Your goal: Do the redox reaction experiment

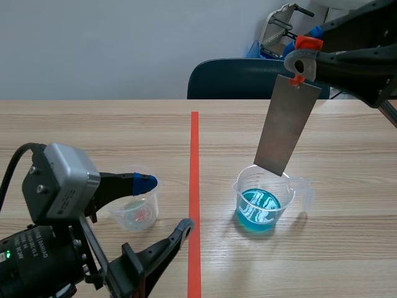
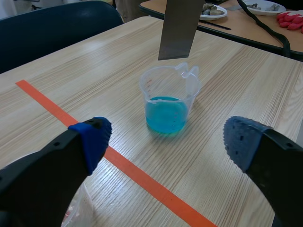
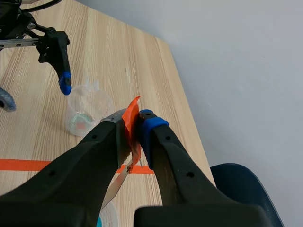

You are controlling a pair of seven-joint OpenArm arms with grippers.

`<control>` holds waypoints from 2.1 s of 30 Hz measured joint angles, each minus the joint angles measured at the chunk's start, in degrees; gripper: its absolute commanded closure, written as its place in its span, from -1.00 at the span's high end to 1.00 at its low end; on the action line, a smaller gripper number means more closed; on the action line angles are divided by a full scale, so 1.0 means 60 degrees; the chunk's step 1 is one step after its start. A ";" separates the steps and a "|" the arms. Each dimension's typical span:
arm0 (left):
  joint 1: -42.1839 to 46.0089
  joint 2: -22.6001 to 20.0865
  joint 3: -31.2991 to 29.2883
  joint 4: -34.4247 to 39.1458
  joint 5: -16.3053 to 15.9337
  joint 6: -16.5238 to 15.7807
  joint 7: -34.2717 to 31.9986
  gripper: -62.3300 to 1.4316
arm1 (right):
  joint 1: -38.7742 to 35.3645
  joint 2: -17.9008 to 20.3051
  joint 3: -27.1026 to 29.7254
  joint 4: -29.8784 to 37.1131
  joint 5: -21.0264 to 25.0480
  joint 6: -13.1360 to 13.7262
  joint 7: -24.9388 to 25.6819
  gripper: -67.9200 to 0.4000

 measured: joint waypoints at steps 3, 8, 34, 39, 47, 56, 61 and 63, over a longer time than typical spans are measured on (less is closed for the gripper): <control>0.0000 0.0106 0.0000 0.0000 0.0000 0.0087 0.0000 -0.33 | 0.0000 0.0000 0.0000 0.0000 0.0000 0.0000 -0.0004 -0.97; -0.0069 0.0401 0.0000 -0.0004 0.0295 0.0171 0.0004 -0.78 | 0.0000 0.0000 0.0000 0.0000 -0.0076 0.0000 0.0004 -0.97; -0.4532 0.2889 0.2550 -0.3752 0.0146 0.0084 0.0863 -0.87 | 0.0000 0.0000 0.0000 0.0000 -0.0182 0.0000 -0.0004 -0.97; -0.4758 0.3330 0.2550 -0.4251 0.0146 0.0055 0.0863 -0.87 | 0.0000 0.0000 0.0000 0.0000 -0.0182 0.0000 -0.0004 -0.97; -0.4929 0.3861 0.2546 -0.4758 0.0149 0.0011 0.0863 -0.87 | 0.0000 0.0000 0.0000 0.0000 -0.0182 0.0000 -0.0004 -0.97; -0.4925 0.3883 0.2546 -0.4758 0.0153 -0.0011 0.0863 -0.87 | 0.0000 0.0000 0.0000 0.0000 -0.0182 0.0000 -0.0004 -0.97; -0.4925 0.3880 0.2546 -0.4758 0.0153 -0.0011 0.0863 -0.87 | 0.0000 0.0000 0.0000 0.0000 -0.0182 0.0000 -0.0004 -0.97; -0.4925 0.3850 0.2546 -0.4758 0.0146 -0.0011 0.0845 -0.87 | 0.0000 0.0000 0.0000 0.0000 -0.0182 0.0000 -0.0004 -0.97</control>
